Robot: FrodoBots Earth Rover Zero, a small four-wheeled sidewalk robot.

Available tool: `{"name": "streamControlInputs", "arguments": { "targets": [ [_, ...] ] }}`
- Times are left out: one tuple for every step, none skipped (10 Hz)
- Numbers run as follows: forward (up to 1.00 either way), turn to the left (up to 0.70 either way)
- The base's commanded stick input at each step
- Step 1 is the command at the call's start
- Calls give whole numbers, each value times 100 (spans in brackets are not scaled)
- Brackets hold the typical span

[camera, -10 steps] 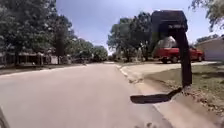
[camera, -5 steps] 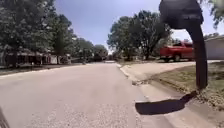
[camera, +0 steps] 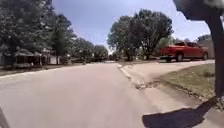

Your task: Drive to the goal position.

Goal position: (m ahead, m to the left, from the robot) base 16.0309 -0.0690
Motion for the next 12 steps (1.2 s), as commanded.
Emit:
{"name": "streamControlInputs", "arguments": {
  "targets": [
    [70, 0],
    [70, 0],
    [70, 0],
    [70, 0],
    [70, 0],
    [70, 0],
    [70, 0],
    [70, 0],
    [70, 0],
    [70, 0],
    [70, 0],
    [70, 0]
  ]
}}
